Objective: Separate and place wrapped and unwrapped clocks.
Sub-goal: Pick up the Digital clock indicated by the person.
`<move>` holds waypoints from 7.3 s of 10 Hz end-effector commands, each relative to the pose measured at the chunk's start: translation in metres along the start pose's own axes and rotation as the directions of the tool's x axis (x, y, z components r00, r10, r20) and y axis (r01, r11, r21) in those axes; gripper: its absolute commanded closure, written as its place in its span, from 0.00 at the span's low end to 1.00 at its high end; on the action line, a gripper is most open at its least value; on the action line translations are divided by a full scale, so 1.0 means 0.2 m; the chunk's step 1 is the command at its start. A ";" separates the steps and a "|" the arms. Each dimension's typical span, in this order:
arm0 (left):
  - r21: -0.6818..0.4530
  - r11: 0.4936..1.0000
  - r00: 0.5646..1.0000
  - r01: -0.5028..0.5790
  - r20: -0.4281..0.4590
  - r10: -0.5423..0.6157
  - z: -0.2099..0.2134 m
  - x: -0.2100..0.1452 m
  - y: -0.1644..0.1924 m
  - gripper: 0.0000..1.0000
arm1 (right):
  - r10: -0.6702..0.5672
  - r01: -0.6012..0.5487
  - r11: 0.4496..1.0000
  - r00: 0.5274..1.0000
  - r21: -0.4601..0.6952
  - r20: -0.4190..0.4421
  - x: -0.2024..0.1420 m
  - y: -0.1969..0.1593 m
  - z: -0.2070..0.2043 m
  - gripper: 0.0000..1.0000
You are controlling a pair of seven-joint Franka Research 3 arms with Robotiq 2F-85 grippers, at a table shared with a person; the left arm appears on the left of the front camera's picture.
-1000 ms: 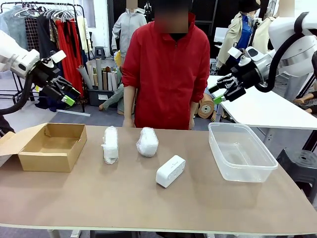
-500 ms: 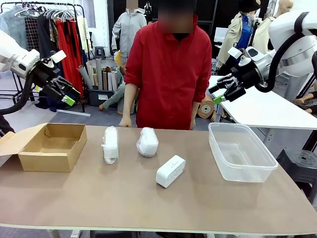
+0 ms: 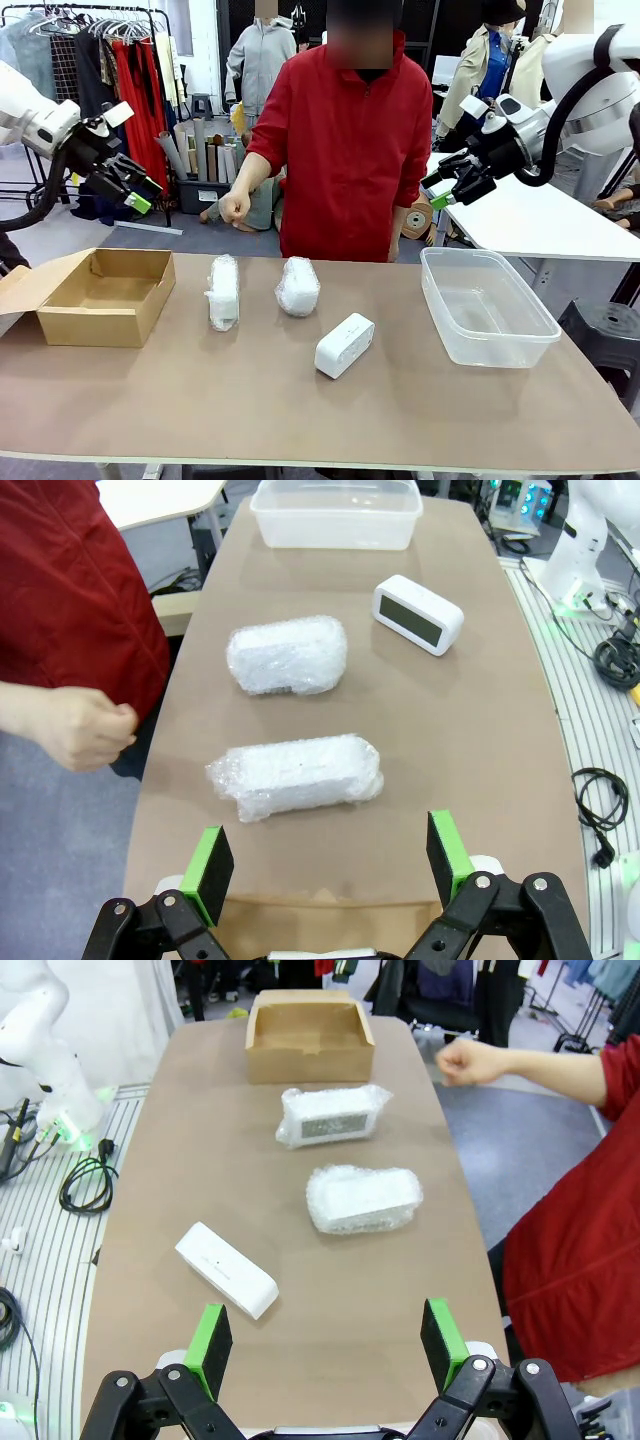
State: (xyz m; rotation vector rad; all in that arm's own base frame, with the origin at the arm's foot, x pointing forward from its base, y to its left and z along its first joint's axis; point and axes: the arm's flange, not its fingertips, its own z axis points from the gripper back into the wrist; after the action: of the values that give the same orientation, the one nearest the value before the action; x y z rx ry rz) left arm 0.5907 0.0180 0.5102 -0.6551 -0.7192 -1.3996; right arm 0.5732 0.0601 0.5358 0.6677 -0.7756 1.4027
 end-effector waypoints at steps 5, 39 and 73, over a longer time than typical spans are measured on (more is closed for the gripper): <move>0.001 1.000 1.000 -0.001 0.000 0.001 0.00 0.00 0.00 0.00 | 0.000 0.000 1.000 1.000 -0.001 0.000 0.00 0.00 0.00 0.00; 0.431 0.827 0.821 -0.361 -0.273 0.502 -0.36 0.53 -0.39 0.00 | 0.000 0.000 1.000 1.000 -0.001 0.000 0.00 0.00 0.00 0.00; 0.798 -0.058 0.096 -0.600 0.143 0.985 -1.48 0.22 0.03 0.00 | 0.000 0.000 1.000 1.000 -0.001 0.000 0.00 0.00 0.00 0.00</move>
State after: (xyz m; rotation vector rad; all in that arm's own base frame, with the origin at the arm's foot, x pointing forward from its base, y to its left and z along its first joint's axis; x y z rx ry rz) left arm 0.6133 -0.2347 0.3587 0.0505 -0.1914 0.0948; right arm 0.5732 0.0595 0.5345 0.6690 -0.7739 1.4007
